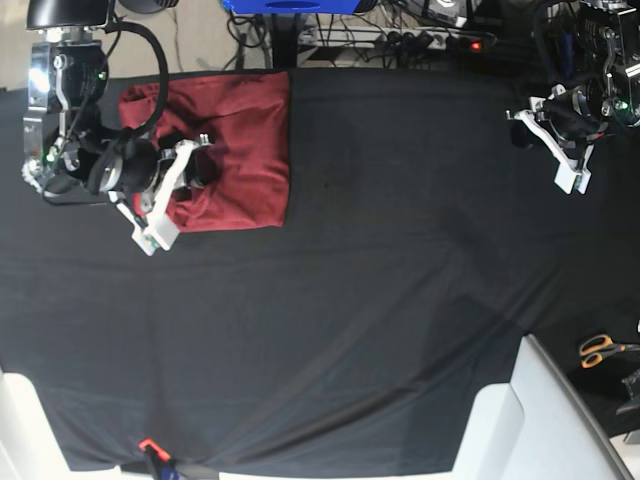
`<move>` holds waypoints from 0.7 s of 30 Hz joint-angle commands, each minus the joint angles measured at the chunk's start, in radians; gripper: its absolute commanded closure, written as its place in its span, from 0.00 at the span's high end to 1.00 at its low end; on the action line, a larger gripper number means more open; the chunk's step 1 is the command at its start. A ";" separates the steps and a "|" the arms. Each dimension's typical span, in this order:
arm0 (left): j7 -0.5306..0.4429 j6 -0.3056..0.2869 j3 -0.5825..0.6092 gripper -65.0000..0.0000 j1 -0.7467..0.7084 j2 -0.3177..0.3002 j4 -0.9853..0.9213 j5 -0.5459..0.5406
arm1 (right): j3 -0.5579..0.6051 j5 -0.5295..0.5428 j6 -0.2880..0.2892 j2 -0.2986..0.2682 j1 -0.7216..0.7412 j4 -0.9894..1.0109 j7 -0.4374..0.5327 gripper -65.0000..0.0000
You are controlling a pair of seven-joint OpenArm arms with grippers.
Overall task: Fold the T-shirt properly
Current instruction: 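Fold the gripped end over toward the shirt's middle with the right gripper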
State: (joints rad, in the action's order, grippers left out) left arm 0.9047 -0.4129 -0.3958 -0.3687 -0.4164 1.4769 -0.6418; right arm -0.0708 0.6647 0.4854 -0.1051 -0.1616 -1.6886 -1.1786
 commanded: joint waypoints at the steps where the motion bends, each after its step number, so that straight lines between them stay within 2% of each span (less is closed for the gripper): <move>1: -0.011 -0.005 -0.007 0.00 0.001 -0.017 0.014 -0.010 | 0.007 0.023 0.002 -0.003 0.009 -0.014 0.015 0.00; 5: -0.011 -0.005 -0.007 0.00 0.001 -0.017 0.014 -0.010 | 0.009 0.034 0.002 -0.002 0.006 -0.001 0.013 0.00; 9: -0.011 -0.005 -0.007 0.00 0.001 -0.017 0.014 -0.010 | 0.009 0.030 0.006 0.029 0.006 0.077 0.016 0.00; 14: -0.011 -0.005 -0.007 0.00 0.001 -0.017 0.014 -0.010 | 0.009 0.027 0.002 0.034 -0.003 0.088 0.093 0.00; 21: -0.011 -0.005 -0.009 0.00 0.001 -0.017 0.014 -0.010 | 0.012 0.033 0.002 0.049 -0.014 0.086 0.101 0.00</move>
State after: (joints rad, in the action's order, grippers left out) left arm 0.9047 -0.4129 -0.3958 -0.3687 -0.4156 1.4769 -0.6426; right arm -0.0593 0.6727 0.4847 -0.0589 -0.1791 -1.5837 -1.0908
